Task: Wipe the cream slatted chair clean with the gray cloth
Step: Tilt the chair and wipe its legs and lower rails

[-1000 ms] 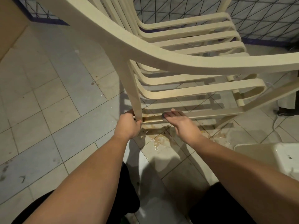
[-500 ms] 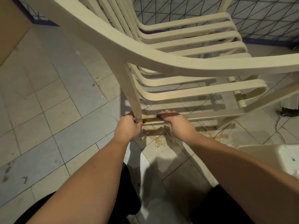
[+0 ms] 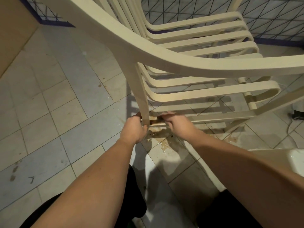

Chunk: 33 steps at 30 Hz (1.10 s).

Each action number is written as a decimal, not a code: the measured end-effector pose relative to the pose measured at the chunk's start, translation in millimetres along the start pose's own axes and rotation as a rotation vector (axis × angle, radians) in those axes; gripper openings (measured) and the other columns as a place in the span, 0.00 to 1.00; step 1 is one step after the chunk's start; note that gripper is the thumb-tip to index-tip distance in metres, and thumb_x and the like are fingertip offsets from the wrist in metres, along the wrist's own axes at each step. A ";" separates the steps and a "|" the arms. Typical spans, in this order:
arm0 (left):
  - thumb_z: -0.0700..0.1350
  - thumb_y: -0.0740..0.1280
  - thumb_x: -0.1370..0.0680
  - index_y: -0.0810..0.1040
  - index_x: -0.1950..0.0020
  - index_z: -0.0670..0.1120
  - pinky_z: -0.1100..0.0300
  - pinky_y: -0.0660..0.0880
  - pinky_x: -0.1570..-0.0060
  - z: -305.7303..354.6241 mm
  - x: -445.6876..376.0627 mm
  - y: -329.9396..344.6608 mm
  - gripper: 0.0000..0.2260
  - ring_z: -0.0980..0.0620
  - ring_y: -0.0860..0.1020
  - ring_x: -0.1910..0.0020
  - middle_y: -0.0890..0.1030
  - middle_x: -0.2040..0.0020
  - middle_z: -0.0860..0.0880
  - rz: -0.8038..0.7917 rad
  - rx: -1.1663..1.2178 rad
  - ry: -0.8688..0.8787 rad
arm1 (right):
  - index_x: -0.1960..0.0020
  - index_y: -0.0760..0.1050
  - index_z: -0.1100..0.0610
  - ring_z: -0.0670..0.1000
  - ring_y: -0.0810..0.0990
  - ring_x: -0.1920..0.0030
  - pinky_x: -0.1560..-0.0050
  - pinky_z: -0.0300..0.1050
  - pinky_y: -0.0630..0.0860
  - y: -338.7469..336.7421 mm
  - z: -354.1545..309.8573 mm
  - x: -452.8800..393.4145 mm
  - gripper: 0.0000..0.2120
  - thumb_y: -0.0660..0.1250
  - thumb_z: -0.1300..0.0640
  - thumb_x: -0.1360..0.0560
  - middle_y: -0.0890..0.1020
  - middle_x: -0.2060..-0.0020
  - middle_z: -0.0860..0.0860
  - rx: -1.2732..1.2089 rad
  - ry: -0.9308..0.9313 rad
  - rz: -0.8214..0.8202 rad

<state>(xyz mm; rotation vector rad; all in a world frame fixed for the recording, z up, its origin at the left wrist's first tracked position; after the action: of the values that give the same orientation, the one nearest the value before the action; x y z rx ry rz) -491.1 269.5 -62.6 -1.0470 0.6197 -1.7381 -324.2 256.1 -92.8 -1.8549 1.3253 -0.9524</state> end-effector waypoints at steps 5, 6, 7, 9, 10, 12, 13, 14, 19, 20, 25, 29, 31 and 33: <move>0.45 0.67 0.20 0.78 0.37 0.45 0.52 0.78 0.44 -2.1 1.7 1.9 0.12 0.43 0.81 0.45 0.82 0.42 0.44 0.013 -0.016 -0.022 | 0.27 0.69 0.42 0.52 0.67 0.26 0.27 0.49 0.66 24.0 -26.1 12.5 0.35 0.60 0.71 0.26 0.68 0.25 0.46 0.093 -0.079 -0.033; 0.45 0.67 0.19 0.78 0.37 0.45 0.53 0.77 0.45 -2.2 1.1 2.3 0.12 0.44 0.81 0.45 0.82 0.42 0.45 0.011 -0.017 -0.023 | 0.26 0.69 0.45 0.53 0.66 0.25 0.26 0.49 0.65 23.6 -31.2 19.3 0.37 0.60 0.74 0.28 0.69 0.25 0.47 0.144 -0.154 -0.066; 0.45 0.67 0.19 0.78 0.37 0.45 0.54 0.76 0.46 -2.5 0.6 2.6 0.12 0.45 0.81 0.45 0.82 0.42 0.45 0.009 -0.018 -0.025 | 0.27 0.71 0.49 0.53 0.66 0.25 0.26 0.49 0.64 20.7 -34.7 26.8 0.37 0.61 0.75 0.30 0.70 0.26 0.47 0.161 -0.226 -0.096; 0.45 0.67 0.19 0.77 0.37 0.45 0.54 0.76 0.46 -3.3 0.0 2.1 0.12 0.45 0.81 0.45 0.82 0.42 0.46 0.012 -0.022 -0.027 | 0.31 0.76 0.53 0.52 0.71 0.28 0.26 0.49 0.66 2.8 -34.9 37.1 0.34 0.63 0.76 0.32 0.75 0.30 0.50 0.103 -0.273 -0.058; 0.46 0.67 0.19 0.77 0.36 0.45 0.52 0.77 0.45 -3.3 -0.5 2.3 0.12 0.45 0.81 0.45 0.82 0.42 0.46 0.013 -0.024 -0.026 | 0.33 0.78 0.53 0.52 0.75 0.32 0.28 0.49 0.68 -8.6 -27.2 38.2 0.32 0.64 0.75 0.32 0.78 0.33 0.51 0.055 -0.227 0.008; 0.46 0.66 0.19 0.77 0.36 0.46 0.50 0.79 0.44 -3.7 -1.0 2.8 0.12 0.44 0.81 0.45 0.82 0.42 0.45 0.019 -0.022 -0.028 | 0.34 0.79 0.50 0.52 0.83 0.44 0.38 0.51 0.78 -28.4 -8.0 32.8 0.28 0.63 0.72 0.28 0.84 0.42 0.52 -0.019 -0.053 0.129; 0.45 0.66 0.19 0.77 0.36 0.46 0.50 0.79 0.44 -3.5 -0.5 3.1 0.12 0.44 0.81 0.45 0.82 0.42 0.45 0.020 -0.022 -0.032 | 0.34 0.78 0.47 0.53 0.84 0.49 0.45 0.51 0.81 -34.2 -2.8 27.0 0.26 0.61 0.69 0.25 0.85 0.46 0.53 -0.027 0.032 0.154; 0.45 0.66 0.19 0.78 0.36 0.45 0.50 0.79 0.44 -3.2 0.0 3.3 0.12 0.44 0.81 0.45 0.81 0.42 0.45 0.018 -0.028 -0.037 | 0.33 0.76 0.45 0.54 0.84 0.52 0.49 0.50 0.81 -33.1 -2.3 18.8 0.25 0.60 0.67 0.23 0.85 0.48 0.53 -0.007 0.084 0.136; 0.46 0.66 0.20 0.78 0.39 0.44 0.49 0.80 0.48 1.1 2.2 0.3 0.11 0.42 0.81 0.48 0.82 0.45 0.44 0.048 -0.107 -0.018 | 0.37 0.77 0.44 0.57 0.82 0.46 0.44 0.51 0.79 7.8 -36.2 -5.9 0.19 0.60 0.61 0.22 0.83 0.44 0.52 -0.032 0.085 0.012; 0.46 0.66 0.20 0.78 0.40 0.44 0.49 0.79 0.49 1.7 2.8 -0.1 0.11 0.41 0.80 0.48 0.82 0.45 0.44 0.053 -0.118 -0.015 | 0.39 0.78 0.43 0.57 0.81 0.45 0.44 0.52 0.79 17.0 -37.7 -4.0 0.19 0.61 0.60 0.24 0.83 0.44 0.51 -0.006 0.093 0.017; 0.46 0.65 0.19 0.78 0.38 0.45 0.49 0.80 0.48 3.8 4.6 0.3 0.11 0.42 0.81 0.48 0.82 0.45 0.44 0.052 -0.126 0.005 | 0.31 0.75 0.48 0.55 0.72 0.31 0.36 0.54 0.71 17.2 -58.1 20.6 0.30 0.65 0.70 0.28 0.76 0.31 0.45 0.219 -0.176 0.050; 0.46 0.65 0.19 0.77 0.37 0.44 0.47 0.80 0.46 2.6 3.9 1.3 0.12 0.41 0.81 0.46 0.82 0.43 0.43 0.045 -0.123 -0.009 | 0.33 0.77 0.48 0.55 0.73 0.32 0.36 0.53 0.69 0.9 -38.4 32.4 0.27 0.68 0.68 0.29 0.76 0.31 0.45 0.254 -0.182 0.010; 0.46 0.65 0.18 0.77 0.37 0.44 0.48 0.80 0.46 2.8 4.2 1.8 0.12 0.41 0.80 0.45 0.82 0.42 0.44 0.046 -0.117 -0.013 | 0.35 0.79 0.47 0.55 0.76 0.36 0.37 0.54 0.71 -19.0 -19.4 27.9 0.26 0.68 0.67 0.29 0.80 0.36 0.46 0.193 -0.054 0.096; 0.45 0.65 0.18 0.77 0.36 0.44 0.48 0.79 0.45 3.6 5.1 1.8 0.12 0.41 0.80 0.45 0.81 0.42 0.44 0.053 -0.105 -0.014 | 0.34 0.77 0.44 0.53 0.71 0.32 0.32 0.50 0.67 -30.0 -18.8 17.6 0.24 0.67 0.64 0.27 0.80 0.36 0.45 0.190 -0.010 0.131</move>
<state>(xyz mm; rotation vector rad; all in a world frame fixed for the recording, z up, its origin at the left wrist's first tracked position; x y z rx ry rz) -487.9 264.2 -60.3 -1.1049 0.7299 -1.6661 -321.9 245.5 -54.8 -1.6084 1.2859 -0.9635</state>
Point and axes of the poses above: each hand's wrist, its own x-axis away from the middle knuckle, its own y-axis out of the palm, z = x × y, the point moved 10 cm from there along -x, towards the middle knuckle
